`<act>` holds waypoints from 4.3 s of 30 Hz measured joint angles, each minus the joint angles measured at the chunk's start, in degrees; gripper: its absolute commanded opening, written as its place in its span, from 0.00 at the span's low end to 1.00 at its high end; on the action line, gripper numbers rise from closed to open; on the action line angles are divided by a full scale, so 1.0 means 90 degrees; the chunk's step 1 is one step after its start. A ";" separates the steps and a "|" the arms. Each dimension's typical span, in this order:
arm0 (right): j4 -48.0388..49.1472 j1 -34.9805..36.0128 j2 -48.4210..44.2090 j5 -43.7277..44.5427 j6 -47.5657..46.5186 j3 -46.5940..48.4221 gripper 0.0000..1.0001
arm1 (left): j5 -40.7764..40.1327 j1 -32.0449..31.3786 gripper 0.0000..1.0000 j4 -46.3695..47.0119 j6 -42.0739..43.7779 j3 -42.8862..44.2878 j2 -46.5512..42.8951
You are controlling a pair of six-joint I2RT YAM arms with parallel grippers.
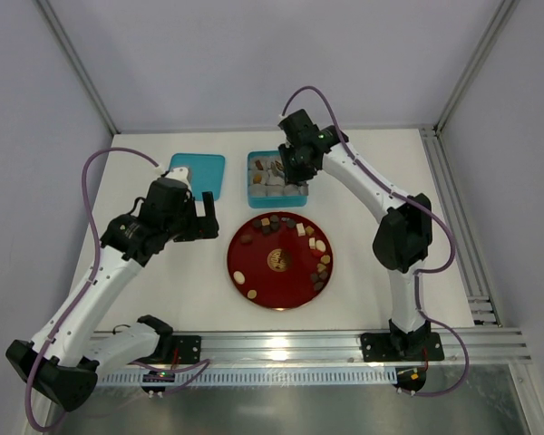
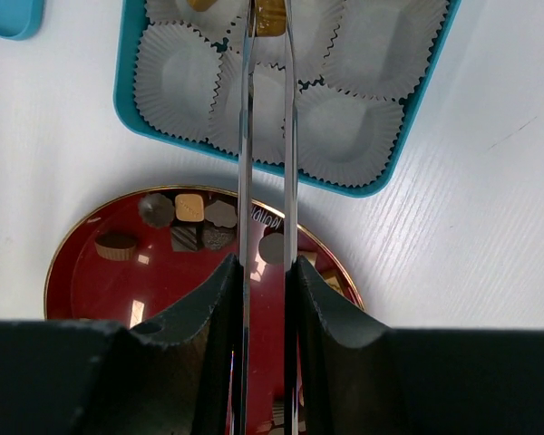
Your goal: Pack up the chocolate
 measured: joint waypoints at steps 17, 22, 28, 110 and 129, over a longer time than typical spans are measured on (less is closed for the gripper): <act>0.0109 0.0000 0.0114 0.0170 -0.0056 -0.0097 0.31 | 0.0000 0.0000 1.00 0.0000 -0.0005 0.0000 0.0000; 0.0114 0.0000 0.0114 0.0185 -0.0078 -0.0165 0.31 | 0.0000 0.0000 1.00 -0.0002 -0.0005 0.0000 0.0000; 0.0121 0.0002 0.0114 0.0187 -0.0114 -0.0219 0.35 | 0.0000 0.0000 1.00 0.0000 -0.0007 0.0000 0.0000; 0.0488 0.2375 -0.1834 -0.0170 -0.1268 -0.3196 0.46 | -0.0034 0.0000 1.00 -0.0012 -0.0029 0.0078 0.0029; 0.0420 0.2382 -0.1576 0.0155 -0.1333 -0.3004 0.44 | -0.0056 0.0000 1.00 -0.0051 -0.0027 0.0078 0.0029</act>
